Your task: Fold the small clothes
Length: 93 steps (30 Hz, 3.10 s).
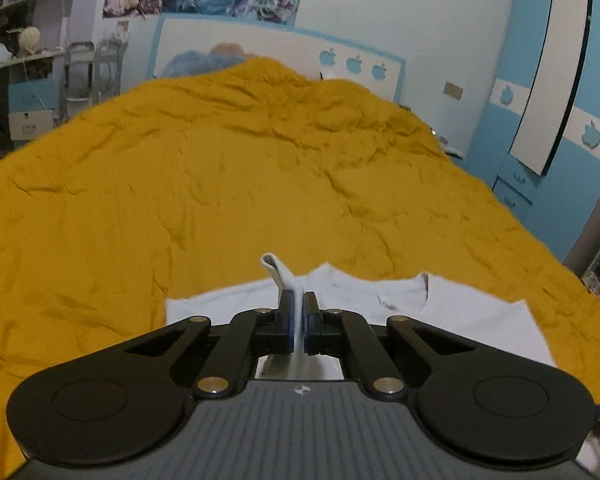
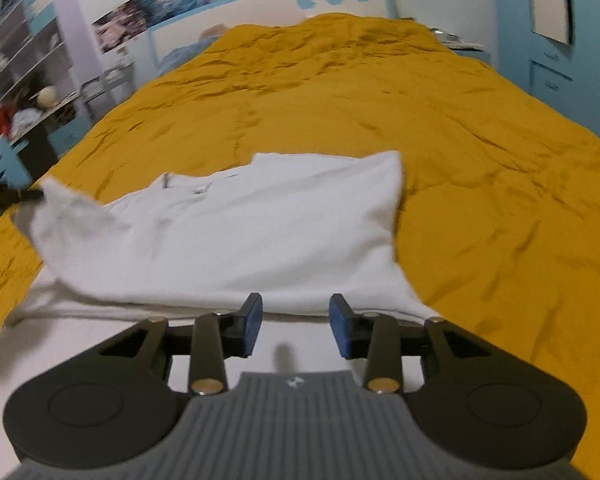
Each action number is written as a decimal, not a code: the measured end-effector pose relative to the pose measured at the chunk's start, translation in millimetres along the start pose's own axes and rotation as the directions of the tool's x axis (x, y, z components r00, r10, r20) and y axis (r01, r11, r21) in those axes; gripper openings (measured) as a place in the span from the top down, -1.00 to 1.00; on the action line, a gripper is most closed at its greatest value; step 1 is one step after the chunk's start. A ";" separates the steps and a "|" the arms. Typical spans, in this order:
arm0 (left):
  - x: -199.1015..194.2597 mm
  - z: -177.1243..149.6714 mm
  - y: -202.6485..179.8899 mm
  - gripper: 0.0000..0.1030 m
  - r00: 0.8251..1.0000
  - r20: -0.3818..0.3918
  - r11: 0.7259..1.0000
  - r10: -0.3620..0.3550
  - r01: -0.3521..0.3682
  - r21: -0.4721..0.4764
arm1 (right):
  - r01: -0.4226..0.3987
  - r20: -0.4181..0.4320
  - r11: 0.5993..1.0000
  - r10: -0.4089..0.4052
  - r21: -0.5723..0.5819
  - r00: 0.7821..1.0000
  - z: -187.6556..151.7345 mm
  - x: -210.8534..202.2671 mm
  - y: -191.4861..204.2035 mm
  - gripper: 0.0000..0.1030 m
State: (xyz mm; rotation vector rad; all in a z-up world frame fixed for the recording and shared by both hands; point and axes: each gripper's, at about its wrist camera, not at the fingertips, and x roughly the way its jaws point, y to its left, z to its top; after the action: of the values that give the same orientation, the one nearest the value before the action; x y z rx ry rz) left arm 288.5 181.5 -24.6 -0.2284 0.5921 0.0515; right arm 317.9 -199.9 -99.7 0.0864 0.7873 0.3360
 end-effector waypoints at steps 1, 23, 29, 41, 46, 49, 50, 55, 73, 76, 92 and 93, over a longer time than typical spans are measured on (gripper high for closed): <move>-2.3 -0.1 1.3 0.94 1.000 -0.008 1.000 0.015 -0.015 -0.004 | -0.007 -0.002 1.000 0.007 -0.014 1.000 -0.9 0.1 2.4 0.23; 36.4 -54.8 37.0 0.94 0.969 -0.199 0.984 0.143 -0.161 -0.073 | 0.276 0.010 0.822 -0.313 -0.499 0.950 -10.5 36.4 -2.8 0.97; 43.9 -54.6 29.4 0.94 0.955 -0.237 0.984 0.175 -0.177 0.012 | 0.276 0.018 0.882 -0.292 -0.382 0.956 7.4 15.4 -27.9 0.99; 66.4 -72.8 20.2 0.86 0.933 -0.281 0.973 0.226 -0.200 0.119 | 0.192 -0.128 0.965 -0.216 -0.176 0.968 20.2 6.2 -63.4 0.88; 66.2 -74.1 21.1 0.80 0.932 -0.275 0.970 0.236 -0.210 0.121 | 0.084 -0.072 0.995 -0.088 -0.060 0.994 50.1 -2.2 -63.3 0.86; 65.8 -76.0 19.8 0.80 0.933 -0.268 0.969 0.241 -0.215 0.122 | 0.068 -0.048 0.997 -0.069 -0.023 0.996 67.9 25.0 -60.1 0.87; 65.6 -76.6 19.3 0.80 0.934 -0.265 0.969 0.242 -0.215 0.125 | 0.057 -0.050 0.998 -0.057 -0.001 0.997 72.9 35.7 -62.2 0.87; 64.0 -79.5 22.4 0.76 0.939 -0.253 0.971 0.232 -0.208 0.116 | 0.062 -0.086 0.995 -0.055 0.078 0.995 83.9 88.1 -68.8 0.87; 3.7 -72.4 0.9 0.51 0.949 -0.248 0.959 0.195 -0.131 0.251 | 0.071 -0.147 0.993 -0.083 -0.090 0.986 67.0 26.7 -39.8 0.69; -23.3 -75.5 -6.7 0.44 0.955 -0.242 0.951 0.169 -0.093 0.295 | 0.017 -0.155 0.991 -0.038 -0.132 0.987 53.7 -3.7 -26.1 0.60; -160.3 -160.2 -49.5 -0.07 0.953 -0.303 0.795 0.012 0.175 0.582 | -0.177 -0.266 0.908 0.076 -0.380 0.961 -67.9 -139.0 14.9 0.10; -163.9 -167.8 -52.0 -0.08 0.948 -0.319 0.774 0.013 0.192 0.603 | -0.189 -0.287 0.890 0.069 -0.415 0.955 -80.2 -144.1 18.6 0.04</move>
State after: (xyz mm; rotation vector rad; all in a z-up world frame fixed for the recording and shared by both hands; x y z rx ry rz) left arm 66.7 95.5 -57.8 0.4036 0.8767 -0.2848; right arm 161.8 -233.5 -54.6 -0.3400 0.9558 0.6575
